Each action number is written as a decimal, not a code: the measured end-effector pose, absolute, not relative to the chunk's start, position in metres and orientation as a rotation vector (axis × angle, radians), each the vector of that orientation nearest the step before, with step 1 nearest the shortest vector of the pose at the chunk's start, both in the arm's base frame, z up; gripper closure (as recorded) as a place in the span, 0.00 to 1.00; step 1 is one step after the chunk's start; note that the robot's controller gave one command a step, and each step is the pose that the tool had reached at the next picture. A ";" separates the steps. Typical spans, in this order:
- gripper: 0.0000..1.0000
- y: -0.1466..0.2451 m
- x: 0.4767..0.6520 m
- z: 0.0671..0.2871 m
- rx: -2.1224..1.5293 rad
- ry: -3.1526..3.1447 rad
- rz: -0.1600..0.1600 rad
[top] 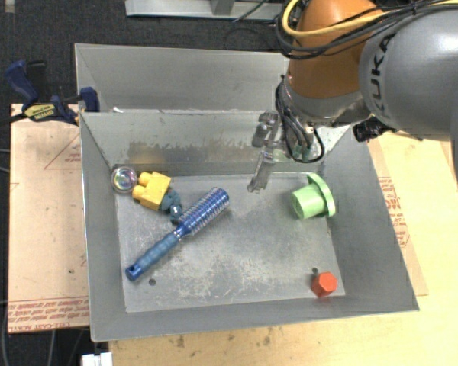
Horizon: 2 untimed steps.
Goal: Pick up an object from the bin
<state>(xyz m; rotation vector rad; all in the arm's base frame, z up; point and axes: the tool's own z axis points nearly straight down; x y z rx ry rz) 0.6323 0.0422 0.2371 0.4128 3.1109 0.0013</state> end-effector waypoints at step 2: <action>0.00 -0.047 0.657 0.123 0.169 3.130 -0.005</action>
Offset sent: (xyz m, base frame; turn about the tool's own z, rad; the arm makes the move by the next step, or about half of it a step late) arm -0.0567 0.0063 -0.0831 -0.1348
